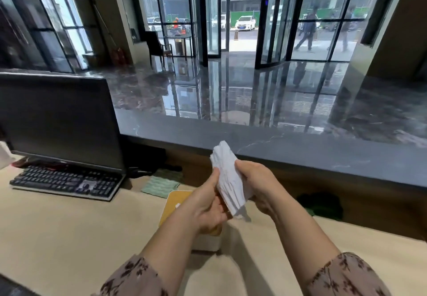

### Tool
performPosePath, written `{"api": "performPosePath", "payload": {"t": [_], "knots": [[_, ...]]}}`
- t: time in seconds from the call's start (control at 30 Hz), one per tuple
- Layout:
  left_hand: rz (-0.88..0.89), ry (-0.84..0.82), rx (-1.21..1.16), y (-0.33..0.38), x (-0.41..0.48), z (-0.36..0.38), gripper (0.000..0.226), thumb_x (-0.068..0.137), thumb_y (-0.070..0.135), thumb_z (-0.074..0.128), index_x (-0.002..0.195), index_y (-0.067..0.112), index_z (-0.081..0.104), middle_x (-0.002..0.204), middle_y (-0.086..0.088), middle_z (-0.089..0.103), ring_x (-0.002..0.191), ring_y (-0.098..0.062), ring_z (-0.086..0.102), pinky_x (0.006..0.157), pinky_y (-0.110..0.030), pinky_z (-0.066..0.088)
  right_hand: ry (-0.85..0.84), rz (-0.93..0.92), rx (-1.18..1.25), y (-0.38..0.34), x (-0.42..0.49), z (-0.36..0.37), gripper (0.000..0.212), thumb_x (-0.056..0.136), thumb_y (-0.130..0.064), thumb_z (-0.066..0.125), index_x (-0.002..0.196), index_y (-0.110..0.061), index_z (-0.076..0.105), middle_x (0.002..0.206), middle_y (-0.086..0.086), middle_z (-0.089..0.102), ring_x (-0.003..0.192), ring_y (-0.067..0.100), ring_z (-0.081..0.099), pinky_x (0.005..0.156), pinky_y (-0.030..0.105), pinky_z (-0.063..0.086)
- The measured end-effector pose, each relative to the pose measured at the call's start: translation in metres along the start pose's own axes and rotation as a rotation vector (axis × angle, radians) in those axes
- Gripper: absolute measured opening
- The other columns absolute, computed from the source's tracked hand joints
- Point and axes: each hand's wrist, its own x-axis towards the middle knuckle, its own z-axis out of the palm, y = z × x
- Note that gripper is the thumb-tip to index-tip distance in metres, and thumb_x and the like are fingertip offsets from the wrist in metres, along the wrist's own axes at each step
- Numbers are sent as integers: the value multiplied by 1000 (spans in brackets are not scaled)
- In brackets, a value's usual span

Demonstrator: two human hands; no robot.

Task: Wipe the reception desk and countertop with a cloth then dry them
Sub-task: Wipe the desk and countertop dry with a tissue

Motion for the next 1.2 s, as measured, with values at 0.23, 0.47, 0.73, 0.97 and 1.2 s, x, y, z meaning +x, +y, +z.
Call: {"api": "performPosePath", "payload": {"t": [0.23, 0.47, 0.73, 0.97, 1.2], "knots": [[168, 18, -172, 27, 8, -11, 42, 92, 34, 59, 123, 7, 54, 112, -21, 69, 100, -39, 67, 90, -56, 52, 143, -77, -193, -8, 12, 22, 25, 94, -27, 51, 81, -8, 60, 79, 11, 56, 71, 19, 50, 62, 29, 39], [262, 107, -185, 66, 16, -25, 36, 99, 19, 50, 129, 0, 46, 114, -24, 63, 92, -38, 64, 72, -52, 52, 349, -128, -381, -9, 37, 48, 26, 82, -44, 63, 88, -19, 67, 88, 6, 68, 81, 23, 65, 78, 45, 58], [296, 93, -274, 125, 28, -52, 35, 100, 16, 47, 131, 0, 46, 128, -24, 58, 96, -35, 62, 80, -48, 50, 81, 182, 300, -22, 62, 86, 26, 82, -25, 73, 96, -5, 65, 91, 11, 69, 85, 24, 64, 80, 38, 53], [655, 429, 478, 159, 46, -93, 17, 87, 12, 61, 103, 11, 66, 96, -9, 71, 87, -21, 67, 75, -35, 56, 374, -56, 5, -47, 110, 100, 29, 90, -9, 60, 118, -3, 59, 109, 18, 62, 101, 33, 59, 80, 40, 50], [760, 725, 1519, 174, 65, -100, 71, 84, 31, 55, 146, 29, 20, 100, 0, 68, 92, -25, 63, 65, -32, 41, 631, -214, -734, -58, 178, 108, 10, 89, -17, 51, 87, -22, 60, 91, 3, 64, 93, 26, 55, 77, 34, 39]]}}
